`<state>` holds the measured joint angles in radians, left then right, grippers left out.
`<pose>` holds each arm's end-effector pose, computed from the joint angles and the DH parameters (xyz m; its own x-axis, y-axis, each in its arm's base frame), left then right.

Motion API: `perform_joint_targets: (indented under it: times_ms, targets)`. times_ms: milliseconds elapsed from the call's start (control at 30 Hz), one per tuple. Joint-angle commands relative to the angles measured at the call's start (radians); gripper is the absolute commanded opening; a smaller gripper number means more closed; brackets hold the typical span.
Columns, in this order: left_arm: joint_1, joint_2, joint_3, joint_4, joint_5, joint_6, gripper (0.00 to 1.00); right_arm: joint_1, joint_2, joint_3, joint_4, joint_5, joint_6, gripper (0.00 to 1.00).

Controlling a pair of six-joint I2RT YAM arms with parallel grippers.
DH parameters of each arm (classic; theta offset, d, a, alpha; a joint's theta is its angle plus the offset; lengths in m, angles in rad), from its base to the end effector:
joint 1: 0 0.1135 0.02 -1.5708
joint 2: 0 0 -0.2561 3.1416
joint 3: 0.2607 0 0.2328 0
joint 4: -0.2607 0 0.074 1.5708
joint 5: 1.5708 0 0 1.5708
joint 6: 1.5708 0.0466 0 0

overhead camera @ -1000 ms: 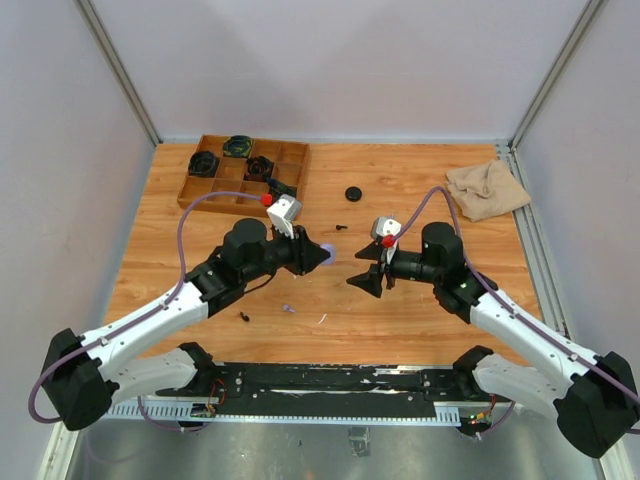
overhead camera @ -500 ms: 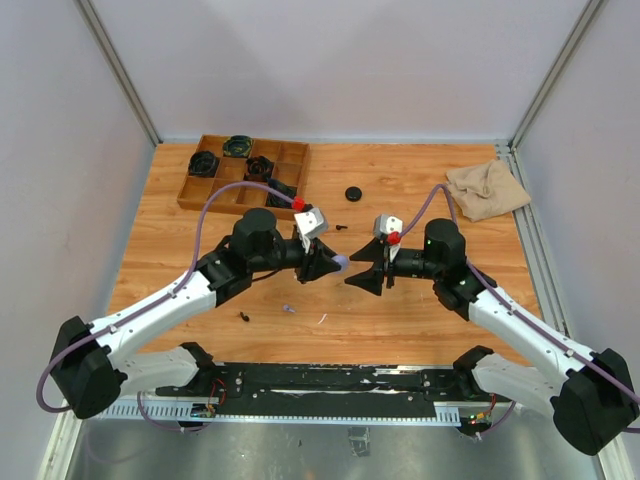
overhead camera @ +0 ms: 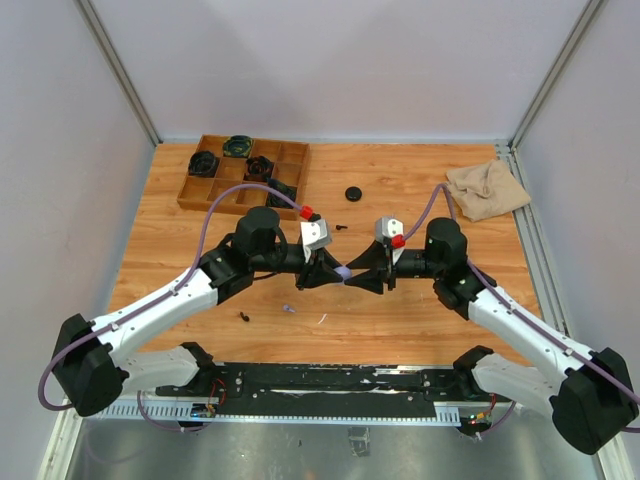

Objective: Insert the wireless bluetooth earbuds into the charging case
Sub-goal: Open the charging case.

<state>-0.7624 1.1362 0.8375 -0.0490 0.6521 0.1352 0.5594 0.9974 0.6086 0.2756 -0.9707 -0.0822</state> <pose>0.1607 -0.1926 0.2991 -0.1146 0.2575 -0.9595 0.9860 0.1474 -0.0782 0.1590 0.1449 0.2876 -0.0138 -0.0633 -0.9979 -0.9992 0.0384 0.0113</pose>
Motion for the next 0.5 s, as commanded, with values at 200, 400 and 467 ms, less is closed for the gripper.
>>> perform_joint_targets:
  times_ms: [200,400,467]
  targets:
    - [0.003,-0.035,0.044,0.003,0.063,0.053,0.00,-0.015,0.033,0.010,0.034,-0.106,0.002,0.32]
    - [0.003,-0.039,0.046,0.003,0.085,0.059,0.00,-0.015,0.043,0.013,0.030,-0.122,0.002,0.25]
    - [0.003,-0.038,0.046,0.002,0.089,0.058,0.00,-0.015,0.045,0.015,0.035,-0.125,0.006,0.22]
